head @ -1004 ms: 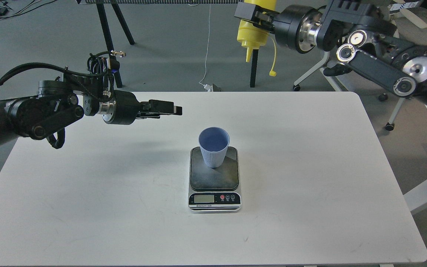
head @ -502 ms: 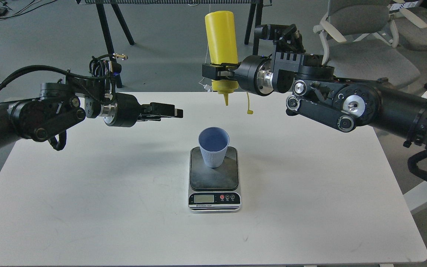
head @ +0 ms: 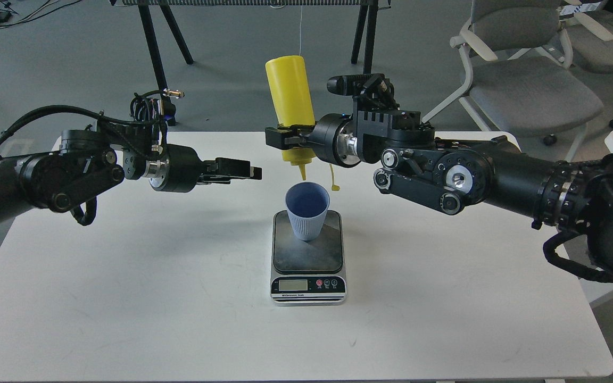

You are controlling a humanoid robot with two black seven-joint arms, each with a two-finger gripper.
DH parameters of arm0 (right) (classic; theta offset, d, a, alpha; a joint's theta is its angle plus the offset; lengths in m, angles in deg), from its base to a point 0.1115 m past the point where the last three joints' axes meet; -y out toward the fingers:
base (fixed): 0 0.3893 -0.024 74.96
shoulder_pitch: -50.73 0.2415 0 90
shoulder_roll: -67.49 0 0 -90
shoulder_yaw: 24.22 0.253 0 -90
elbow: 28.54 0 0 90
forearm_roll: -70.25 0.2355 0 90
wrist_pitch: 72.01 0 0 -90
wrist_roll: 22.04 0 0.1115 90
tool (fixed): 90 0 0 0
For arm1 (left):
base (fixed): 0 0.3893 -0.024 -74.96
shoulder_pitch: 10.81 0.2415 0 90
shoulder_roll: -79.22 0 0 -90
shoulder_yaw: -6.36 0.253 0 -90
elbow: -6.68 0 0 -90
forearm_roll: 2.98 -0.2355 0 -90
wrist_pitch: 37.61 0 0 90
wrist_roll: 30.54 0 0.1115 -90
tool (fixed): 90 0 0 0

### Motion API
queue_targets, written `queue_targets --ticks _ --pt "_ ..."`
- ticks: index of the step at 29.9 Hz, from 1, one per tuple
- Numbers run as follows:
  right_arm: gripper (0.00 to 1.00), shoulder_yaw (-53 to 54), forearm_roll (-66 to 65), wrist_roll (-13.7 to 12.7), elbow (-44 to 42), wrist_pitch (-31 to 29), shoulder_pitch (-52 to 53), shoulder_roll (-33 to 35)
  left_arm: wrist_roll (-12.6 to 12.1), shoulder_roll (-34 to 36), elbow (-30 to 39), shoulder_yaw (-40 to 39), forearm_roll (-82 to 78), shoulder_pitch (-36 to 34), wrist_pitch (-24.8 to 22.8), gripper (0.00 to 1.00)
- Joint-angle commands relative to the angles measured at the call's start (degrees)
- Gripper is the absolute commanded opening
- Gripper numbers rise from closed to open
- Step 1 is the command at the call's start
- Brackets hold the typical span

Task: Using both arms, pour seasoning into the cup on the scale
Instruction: 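Squeeze seasoning from the inverted bottle into the blue cup, then raise the yellow bottle away from the cup with the right gripper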

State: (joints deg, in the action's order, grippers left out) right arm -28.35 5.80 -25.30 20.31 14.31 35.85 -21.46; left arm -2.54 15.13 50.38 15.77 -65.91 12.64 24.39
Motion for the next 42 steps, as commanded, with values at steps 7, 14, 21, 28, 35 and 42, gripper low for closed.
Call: queue_targets --ticks 7,14,21,28,35,42 --pt "0.02 -1.41 -0.15 0.88 -1.66 0.42 -1.38 -1.05 0.00 -0.07 -0.02 0.00 0.00 0.19 0.00 1.00" --pt "0.02 -2.29 -0.15 0.88 -1.84 0.86 -1.65 -1.05 0.00 -0.07 -0.02 0.00 0.00 1.25 0.00 1.00" --pt "0.02 -0.01 0.55 1.06 -1.57 3.14 -0.16 -1.05 0.00 0.01 -0.02 0.17 -0.08 1.16 0.00 1.00" --pt "0.02 14.30 3.35 1.32 -1.57 2.36 3.09 0.53 0.00 0.19 -0.02 0.26 -0.09 1.07 0.00 1.00" --pt "0.02 31.09 11.79 1.23 -6.14 2.18 4.15 1.24 0.00 -0.16 -0.02 0.26 -0.09 1.07 0.00 1.00" --pt "0.03 49.37 27.33 -1.31 -6.32 0.17 4.24 7.29 0.00 -0.25 -0.11 0.18 -0.17 0.90 0.00 1.00"
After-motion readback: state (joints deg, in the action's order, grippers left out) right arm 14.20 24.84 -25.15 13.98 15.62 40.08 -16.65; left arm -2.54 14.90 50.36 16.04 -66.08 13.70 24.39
